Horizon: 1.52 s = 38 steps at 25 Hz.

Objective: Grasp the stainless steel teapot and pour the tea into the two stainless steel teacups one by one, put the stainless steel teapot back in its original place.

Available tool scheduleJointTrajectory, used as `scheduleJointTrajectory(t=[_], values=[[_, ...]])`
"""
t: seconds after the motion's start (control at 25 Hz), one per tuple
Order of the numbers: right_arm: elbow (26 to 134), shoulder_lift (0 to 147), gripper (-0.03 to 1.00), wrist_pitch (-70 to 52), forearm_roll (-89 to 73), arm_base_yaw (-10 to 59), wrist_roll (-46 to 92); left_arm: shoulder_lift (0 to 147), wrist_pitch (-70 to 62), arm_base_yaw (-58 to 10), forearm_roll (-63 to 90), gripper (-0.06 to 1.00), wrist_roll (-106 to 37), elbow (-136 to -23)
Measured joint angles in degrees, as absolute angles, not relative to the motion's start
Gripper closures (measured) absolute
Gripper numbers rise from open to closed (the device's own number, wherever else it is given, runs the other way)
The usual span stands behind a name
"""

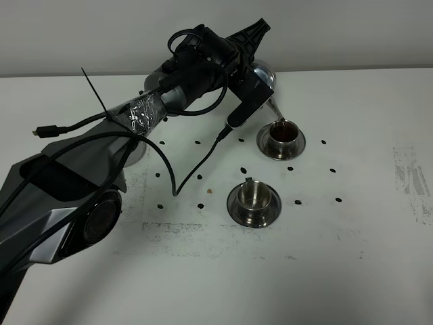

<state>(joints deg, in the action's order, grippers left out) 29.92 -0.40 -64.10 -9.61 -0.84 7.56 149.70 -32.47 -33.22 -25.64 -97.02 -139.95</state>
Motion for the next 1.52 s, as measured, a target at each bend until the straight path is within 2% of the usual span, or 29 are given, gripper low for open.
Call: scheduleJointTrajectory(t=[0.88, 1.52], values=[[29.9, -0.4, 0.58, -64.1, -9.6, -0.8, 7.6, 149.7, -33.8, -33.2, -25.5, 0.77, -96.8, -140.0], [29.9, -0.4, 0.58, -64.1, -9.6, -0.8, 7.6, 149.7, -35.2, -33.2, -22.4, 0.77, -89.9, -140.0]])
